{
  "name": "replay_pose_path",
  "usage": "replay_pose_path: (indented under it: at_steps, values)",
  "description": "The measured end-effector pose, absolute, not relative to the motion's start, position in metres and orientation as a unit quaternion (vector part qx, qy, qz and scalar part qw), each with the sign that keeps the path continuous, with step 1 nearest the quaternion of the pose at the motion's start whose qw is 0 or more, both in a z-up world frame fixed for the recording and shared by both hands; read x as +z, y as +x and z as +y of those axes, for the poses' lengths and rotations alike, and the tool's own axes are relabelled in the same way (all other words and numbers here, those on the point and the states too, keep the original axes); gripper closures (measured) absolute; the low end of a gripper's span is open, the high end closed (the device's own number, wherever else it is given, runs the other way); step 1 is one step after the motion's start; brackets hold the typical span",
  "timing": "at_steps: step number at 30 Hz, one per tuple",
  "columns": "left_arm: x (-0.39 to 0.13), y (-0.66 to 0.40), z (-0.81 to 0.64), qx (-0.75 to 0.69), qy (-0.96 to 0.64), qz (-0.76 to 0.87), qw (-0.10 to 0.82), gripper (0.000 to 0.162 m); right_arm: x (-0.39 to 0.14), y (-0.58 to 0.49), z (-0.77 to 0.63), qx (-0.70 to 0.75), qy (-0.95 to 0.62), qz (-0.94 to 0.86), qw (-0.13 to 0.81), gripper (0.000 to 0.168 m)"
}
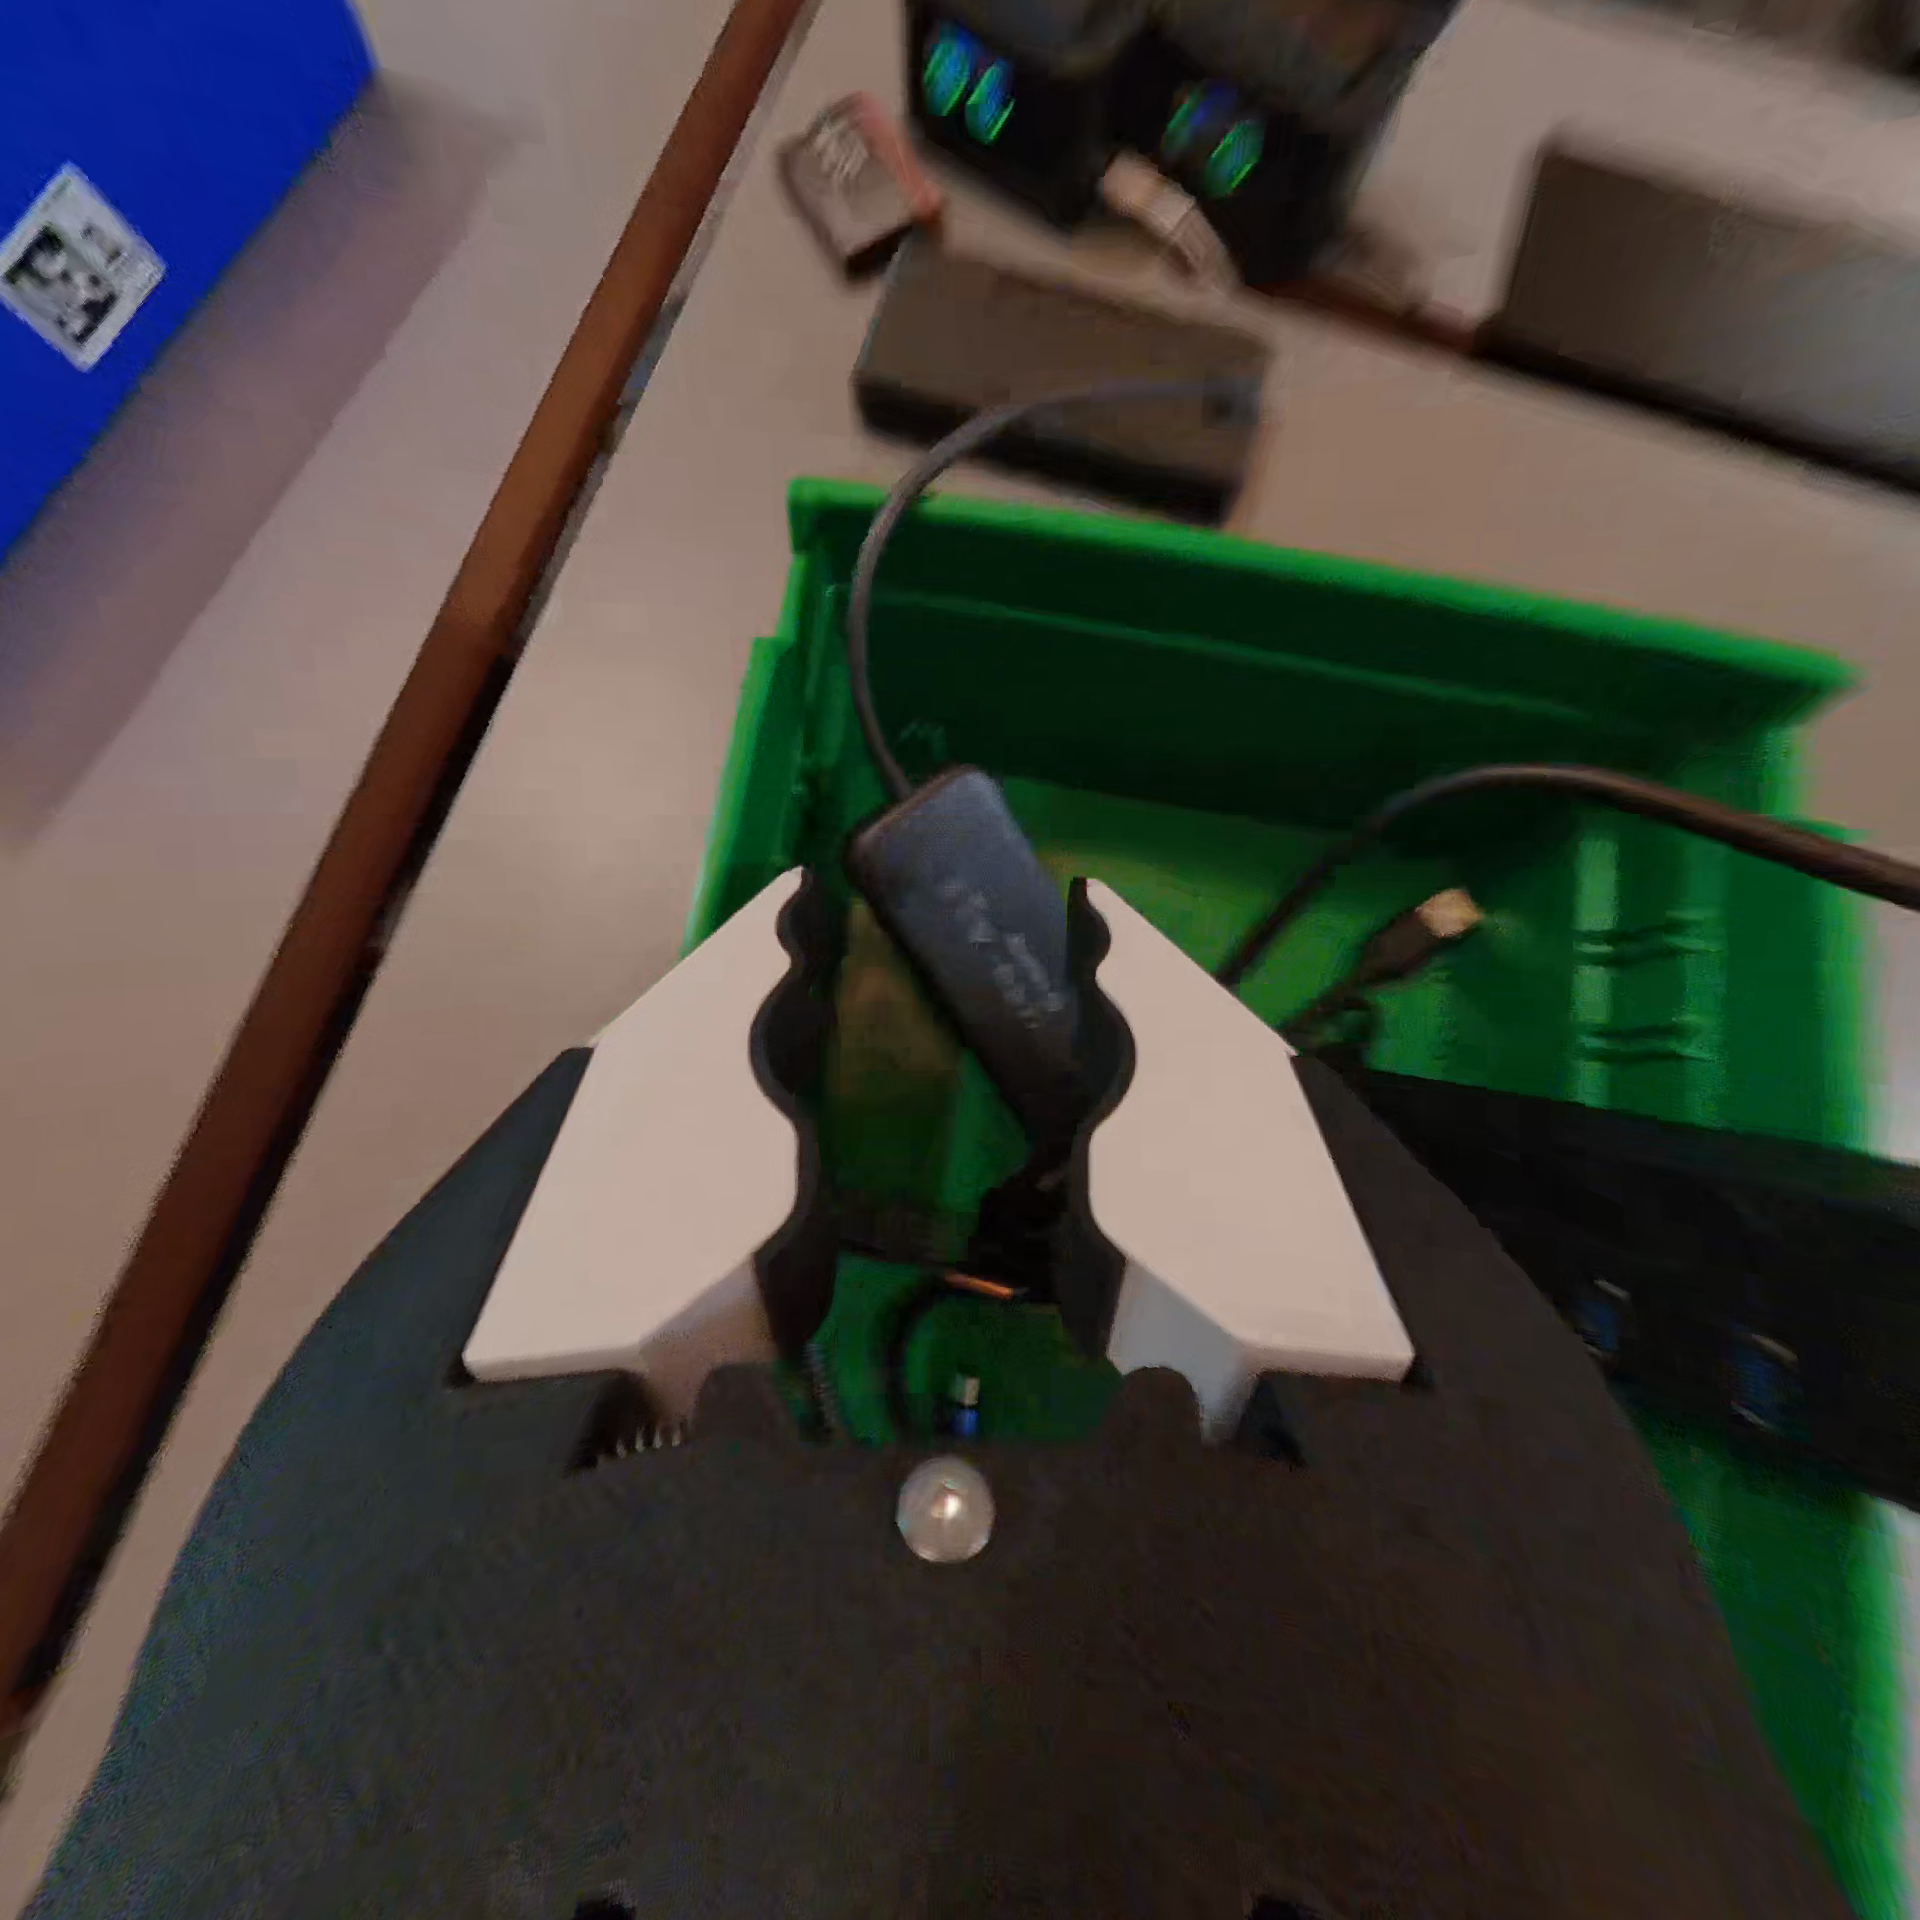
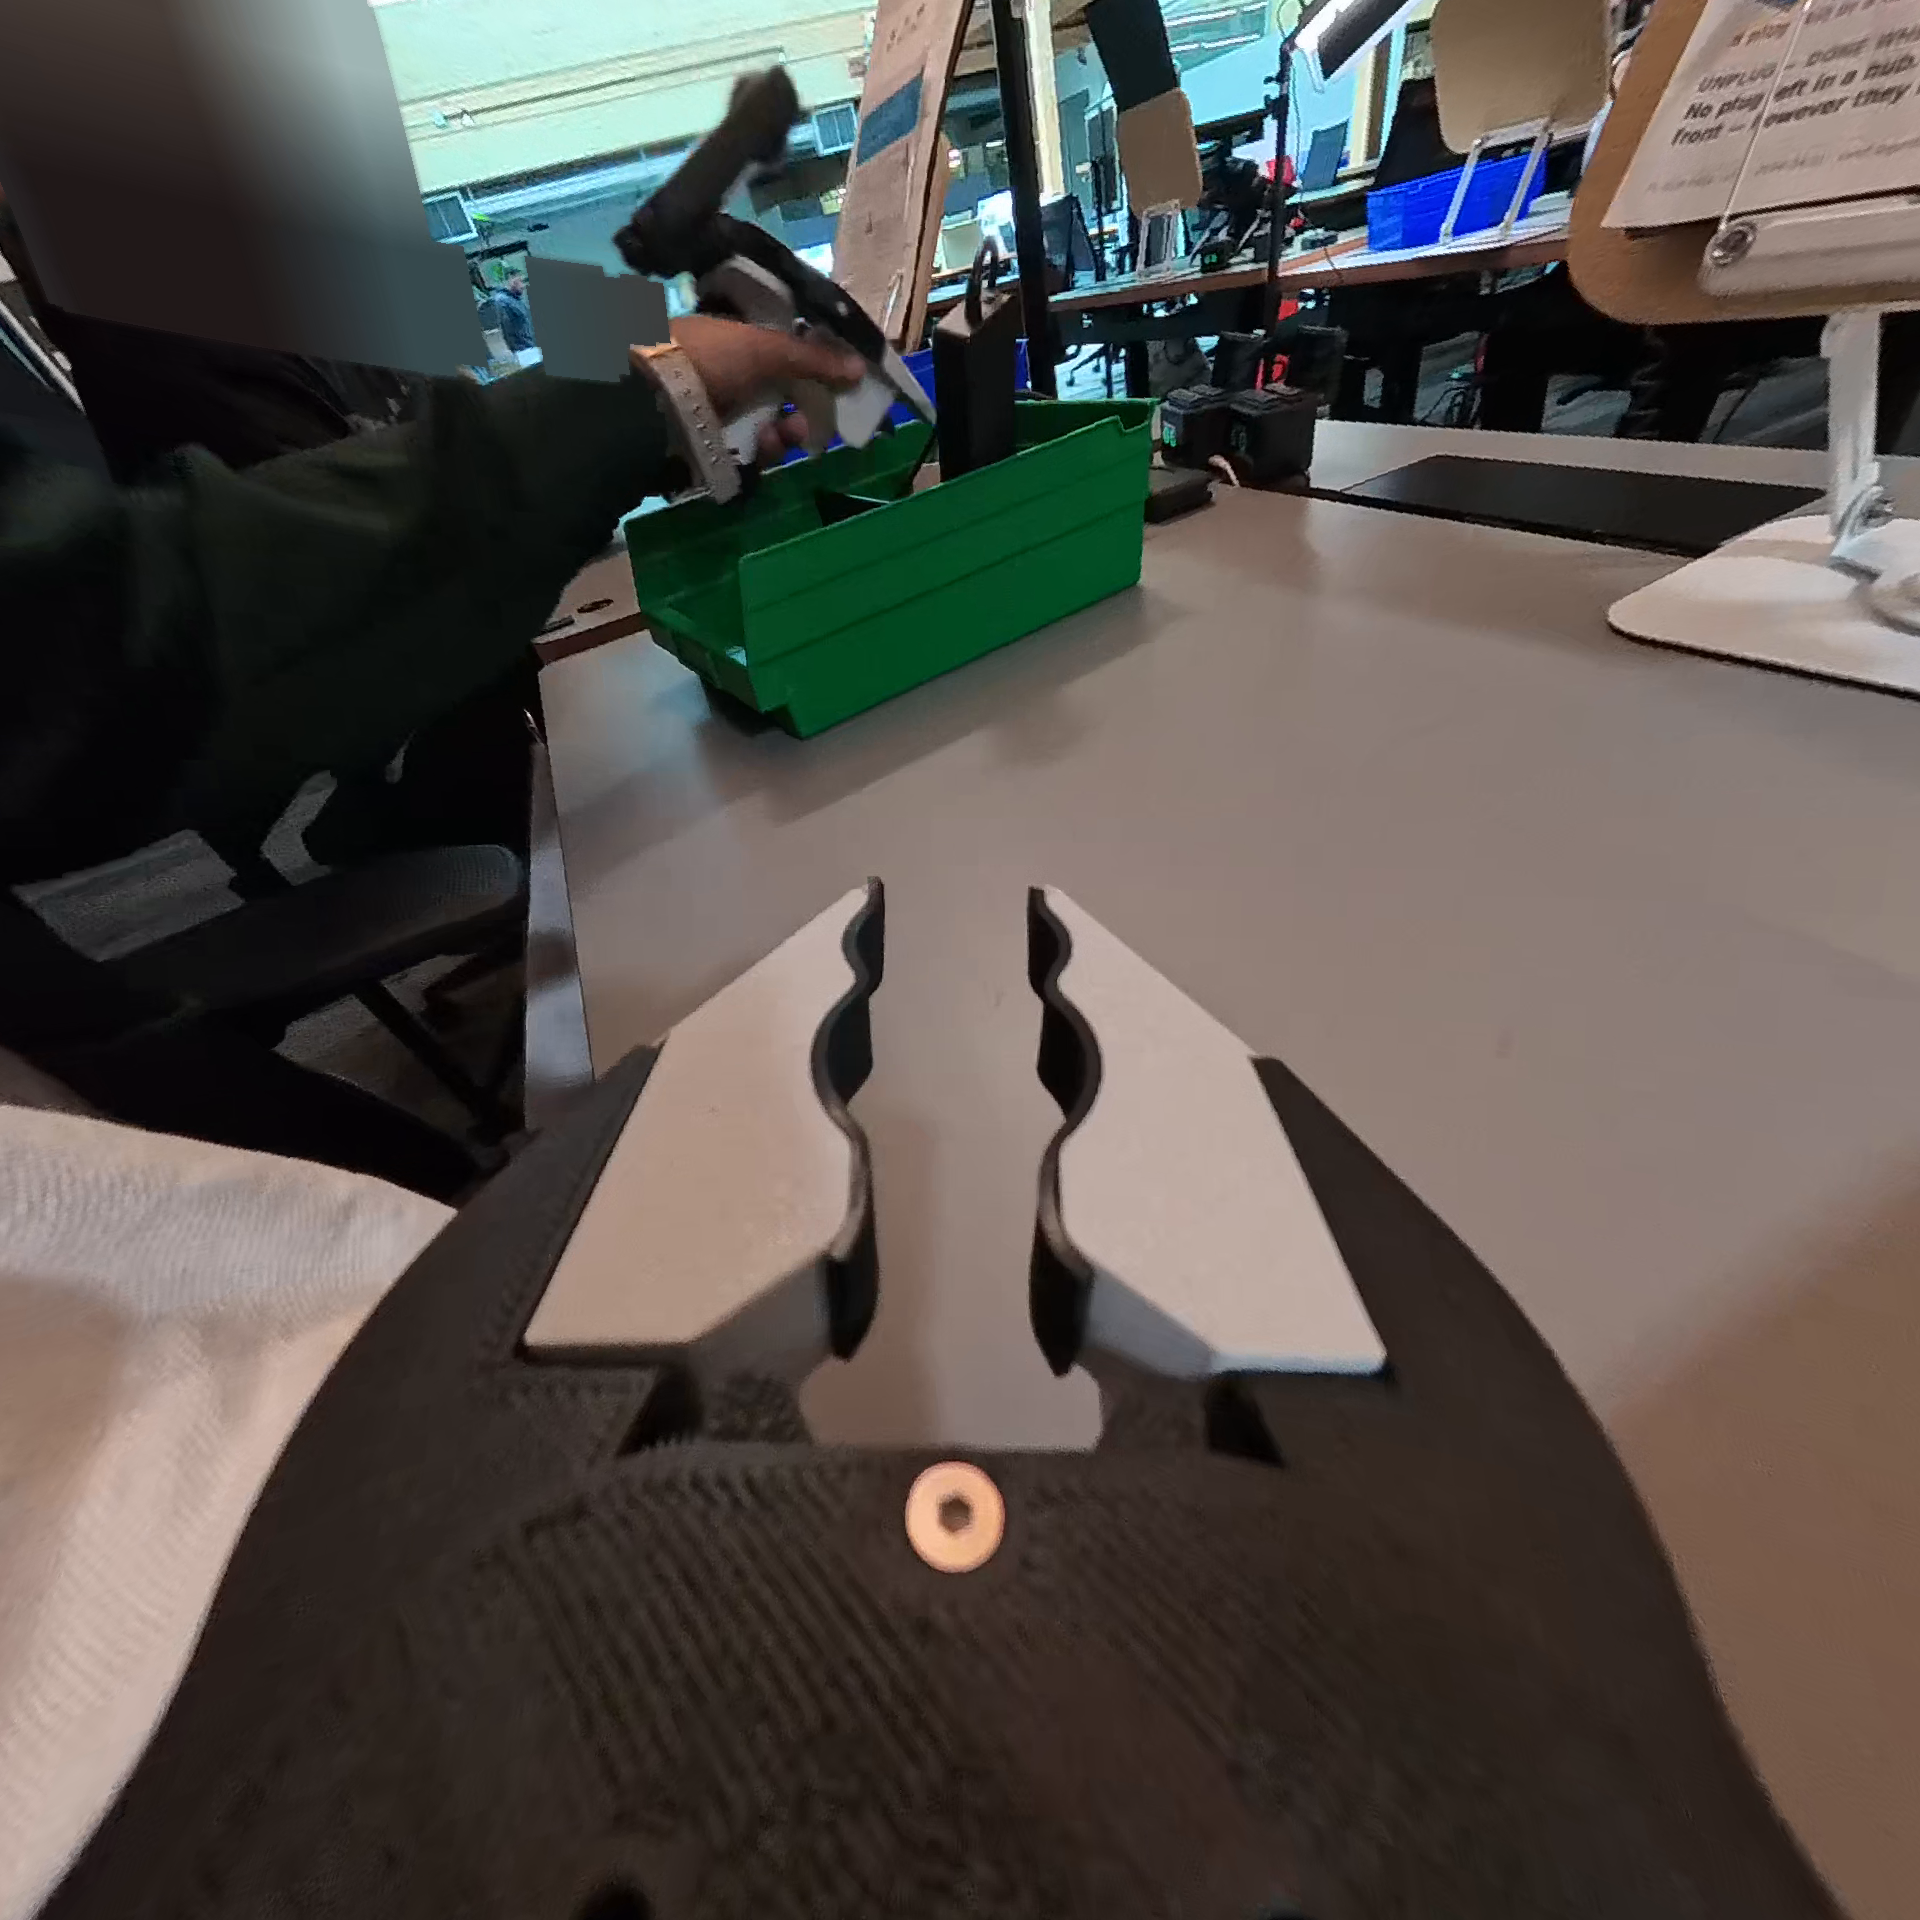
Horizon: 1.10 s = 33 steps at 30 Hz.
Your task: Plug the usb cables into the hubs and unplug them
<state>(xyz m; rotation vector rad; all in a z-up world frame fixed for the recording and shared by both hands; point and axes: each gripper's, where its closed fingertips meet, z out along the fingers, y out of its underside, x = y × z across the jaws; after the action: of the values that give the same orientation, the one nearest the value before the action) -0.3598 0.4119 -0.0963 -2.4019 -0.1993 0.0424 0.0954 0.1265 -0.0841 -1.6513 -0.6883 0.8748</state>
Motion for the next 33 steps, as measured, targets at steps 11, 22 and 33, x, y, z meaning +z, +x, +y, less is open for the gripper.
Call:
replay_pose_path:
  at_steps: [11,22,33]
  values:
    - [-0.129,-0.359,0.446,0.032,-0.956,-0.075,0.283,0.109,-0.089,0.102,0.136,0.359,-0.702,-0.29,0.541,0.142]
    - [-0.066,-0.357,0.456,0.058,-0.905,-0.016,0.422,0.157,-0.091,0.117,0.144,0.37,-0.714,-0.254,0.537,0.142]
    - [0.131,-0.274,0.39,-0.023,-0.742,0.069,0.667,0.157,-0.085,0.118,0.136,0.38,-0.706,-0.254,0.541,0.142]
